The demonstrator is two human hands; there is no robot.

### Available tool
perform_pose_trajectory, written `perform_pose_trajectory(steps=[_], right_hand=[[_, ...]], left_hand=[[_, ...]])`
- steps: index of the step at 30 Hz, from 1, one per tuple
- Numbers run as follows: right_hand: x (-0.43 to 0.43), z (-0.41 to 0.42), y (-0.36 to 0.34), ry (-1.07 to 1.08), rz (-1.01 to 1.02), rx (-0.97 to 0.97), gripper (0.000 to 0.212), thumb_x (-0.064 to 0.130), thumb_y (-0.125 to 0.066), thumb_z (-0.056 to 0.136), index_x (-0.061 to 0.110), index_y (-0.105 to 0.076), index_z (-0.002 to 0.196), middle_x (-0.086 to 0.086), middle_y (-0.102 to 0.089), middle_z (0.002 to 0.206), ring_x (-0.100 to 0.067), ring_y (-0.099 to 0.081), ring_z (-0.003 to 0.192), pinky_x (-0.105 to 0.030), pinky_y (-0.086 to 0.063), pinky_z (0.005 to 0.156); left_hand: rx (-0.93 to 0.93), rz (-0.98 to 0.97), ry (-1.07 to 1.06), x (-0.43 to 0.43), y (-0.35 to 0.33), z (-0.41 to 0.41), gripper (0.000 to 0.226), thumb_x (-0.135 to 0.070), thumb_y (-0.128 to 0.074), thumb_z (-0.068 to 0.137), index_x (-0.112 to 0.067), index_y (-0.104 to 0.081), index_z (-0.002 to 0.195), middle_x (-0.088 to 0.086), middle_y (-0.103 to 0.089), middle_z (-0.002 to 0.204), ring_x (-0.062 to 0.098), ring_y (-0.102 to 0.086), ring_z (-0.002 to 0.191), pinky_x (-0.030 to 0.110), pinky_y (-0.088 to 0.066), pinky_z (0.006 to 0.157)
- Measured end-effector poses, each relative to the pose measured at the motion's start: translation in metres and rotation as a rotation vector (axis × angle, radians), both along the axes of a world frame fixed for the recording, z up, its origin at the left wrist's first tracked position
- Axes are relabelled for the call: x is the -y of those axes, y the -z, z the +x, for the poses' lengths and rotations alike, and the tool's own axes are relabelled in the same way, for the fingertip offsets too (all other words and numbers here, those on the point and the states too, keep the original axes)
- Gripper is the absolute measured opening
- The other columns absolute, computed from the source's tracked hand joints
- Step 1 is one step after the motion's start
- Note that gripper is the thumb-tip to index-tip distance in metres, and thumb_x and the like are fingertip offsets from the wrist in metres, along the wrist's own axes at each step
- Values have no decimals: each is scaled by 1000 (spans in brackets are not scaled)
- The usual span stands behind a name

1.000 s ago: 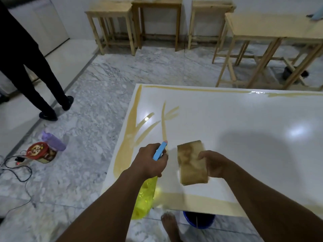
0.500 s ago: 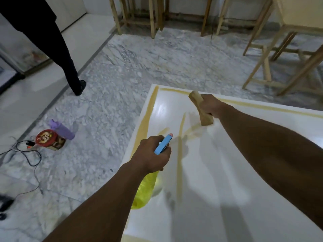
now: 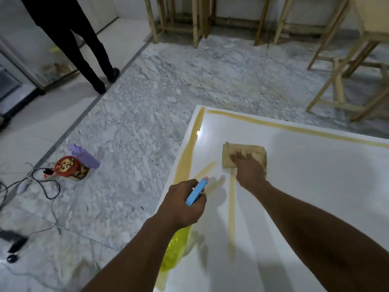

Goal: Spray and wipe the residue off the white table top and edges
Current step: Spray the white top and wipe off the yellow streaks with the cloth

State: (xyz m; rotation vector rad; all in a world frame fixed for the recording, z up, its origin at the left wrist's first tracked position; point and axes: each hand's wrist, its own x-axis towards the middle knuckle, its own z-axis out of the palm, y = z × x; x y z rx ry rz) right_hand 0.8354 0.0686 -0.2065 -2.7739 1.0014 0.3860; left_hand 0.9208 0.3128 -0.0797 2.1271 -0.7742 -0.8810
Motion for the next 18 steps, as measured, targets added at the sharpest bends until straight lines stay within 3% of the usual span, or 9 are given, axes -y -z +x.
perform_pose_trajectory(steps=[3, 7, 9, 10, 12, 13, 14, 16, 18], right_hand=[[-51, -27, -6, 10, 13, 21, 61, 9, -39, 99, 28, -24, 156, 2, -22, 165, -34, -21, 151, -47, -44, 104], [-140, -74, -17, 23, 29, 11, 66, 4, -42, 96, 27, -28, 156, 3, -23, 164, -33, -23, 150, -39, -44, 103], [-183, -96, -14, 1, 7, 104, 73, 2, -72, 75, 23, -54, 142, 0, -49, 151, -39, -48, 135, -40, -55, 88], [-209, -111, -15, -19, -33, 121, 78, 2, -88, 52, 23, -69, 125, 0, -64, 134, -38, -64, 118, -39, -60, 73], [-248, -135, -13, 5, -31, 117, 81, 0, -94, 24, 24, -80, 100, 3, -76, 110, -34, -74, 93, -36, -60, 55], [-263, -143, -18, -9, -23, 124, 76, 0, -95, 31, 26, -80, 101, 4, -75, 112, -34, -74, 96, -38, -61, 59], [-274, -150, -25, -16, 16, 140, 66, 1, -90, 50, 26, -77, 110, 4, -71, 123, -34, -69, 109, -42, -62, 73], [-282, -162, -29, 18, 162, 179, 47, 9, -59, 85, 27, -67, 127, 2, -60, 139, -30, -55, 130, -43, -47, 104], [-270, -169, -45, 184, 394, 315, 40, 14, -50, 86, 24, -72, 118, -1, -68, 127, -22, -62, 118, -32, -47, 101]], left_hand=[[21, -18, 8, -13, -8, -3, 14, -16, -63, 96, -3, -66, 100, 21, -66, 77, 43, -68, 62, 53, -63, 59], [30, -42, 56, -43, -23, -22, 13, -17, -62, 96, -4, -65, 98, 8, -60, 70, 29, -64, 57, 50, -65, 59], [38, -59, 69, -58, -27, -32, 13, -17, -63, 96, -5, -66, 97, 6, -60, 71, 28, -64, 59, 46, -66, 59], [36, -67, 84, -71, -32, -41, 12, -18, -63, 96, -6, -66, 97, 6, -60, 71, 27, -65, 59, 44, -66, 58], [25, -77, 94, -92, -36, -53, 11, -19, -64, 96, -8, -66, 96, 5, -60, 72, 25, -65, 58, 39, -66, 56], [20, -78, 96, -103, -38, -60, 10, -20, -64, 96, -10, -67, 97, 5, -60, 73, 23, -65, 57, 37, -66, 56], [14, -81, 97, -113, -40, -66, 10, -20, -64, 97, -11, -67, 98, 4, -60, 74, 22, -65, 56, 36, -65, 56], [3, -79, 100, -130, -44, -74, 9, -20, -63, 97, -12, -67, 98, 5, -61, 76, 22, -67, 54, 33, -64, 55], [5, -84, 104, -142, -48, -77, 8, -21, -63, 97, -14, -67, 98, 5, -61, 78, 22, -68, 53, 33, -64, 55]])
